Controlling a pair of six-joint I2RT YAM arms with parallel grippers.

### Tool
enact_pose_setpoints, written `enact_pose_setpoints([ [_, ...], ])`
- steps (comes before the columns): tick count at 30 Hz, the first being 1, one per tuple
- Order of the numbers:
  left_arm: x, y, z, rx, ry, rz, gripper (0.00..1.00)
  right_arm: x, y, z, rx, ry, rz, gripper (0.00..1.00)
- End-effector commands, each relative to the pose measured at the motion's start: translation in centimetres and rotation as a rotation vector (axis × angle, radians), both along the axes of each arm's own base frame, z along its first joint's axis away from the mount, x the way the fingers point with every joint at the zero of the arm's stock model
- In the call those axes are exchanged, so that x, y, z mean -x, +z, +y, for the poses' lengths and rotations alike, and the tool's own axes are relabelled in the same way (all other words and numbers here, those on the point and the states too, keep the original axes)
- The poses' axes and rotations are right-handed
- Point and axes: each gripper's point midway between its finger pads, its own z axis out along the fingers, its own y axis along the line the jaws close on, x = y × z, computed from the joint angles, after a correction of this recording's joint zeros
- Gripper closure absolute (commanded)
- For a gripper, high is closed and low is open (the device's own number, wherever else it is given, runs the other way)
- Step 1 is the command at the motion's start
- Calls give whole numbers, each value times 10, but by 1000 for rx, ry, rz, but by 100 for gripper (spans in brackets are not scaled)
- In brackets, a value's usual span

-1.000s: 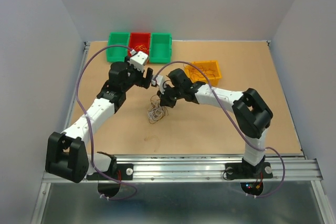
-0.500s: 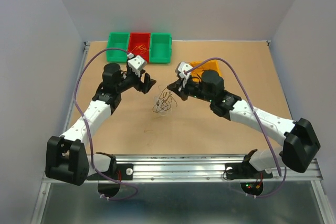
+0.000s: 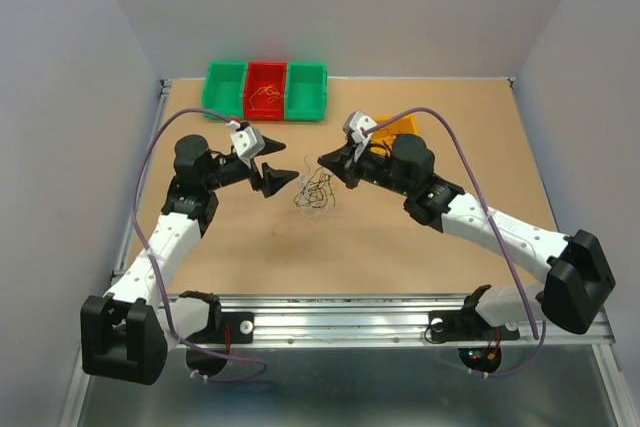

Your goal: Untangle the cables

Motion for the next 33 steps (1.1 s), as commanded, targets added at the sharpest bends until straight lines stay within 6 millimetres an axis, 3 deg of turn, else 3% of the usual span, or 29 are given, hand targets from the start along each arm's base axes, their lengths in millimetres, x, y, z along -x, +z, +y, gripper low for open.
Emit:
enact_pose_setpoints([
  [1, 13, 17, -5, 21, -64, -94, 17, 11, 35, 10, -85, 75, -56, 99],
  [13, -1, 2, -19, -9, -16, -65, 19, 19, 30, 28, -62, 168, -25, 99],
  [16, -2, -3, -24, -28, -10, -60, 34, 19, 30, 29, -63, 170, -25, 100],
  [17, -3, -3, -26, -36, -6, -67, 50, 21, 30, 31, -63, 179, -26, 100],
  [20, -2, -5, -29, -45, -6, -70, 74, 21, 27, 33, -58, 185, -20, 99],
  [21, -1, -5, -30, -47, -11, -72, 93, 21, 26, 33, -56, 184, -20, 99],
  [22, 2, -5, -33, -52, -20, -71, 100, 19, 27, 34, -57, 176, -21, 100],
  [27, 8, 4, -36, -52, -34, -76, 100, 4, 15, 34, -34, 107, -13, 99],
  [29, 7, 22, -31, -30, 8, -104, 100, -8, 9, 31, -23, 47, -17, 79],
  [31, 6, 48, -27, 5, 52, -136, 100, -16, -3, 34, -16, 24, -11, 71],
  [33, 7, 62, -27, 16, 59, -114, 100, -23, -7, 36, -23, 1, -10, 68],
])
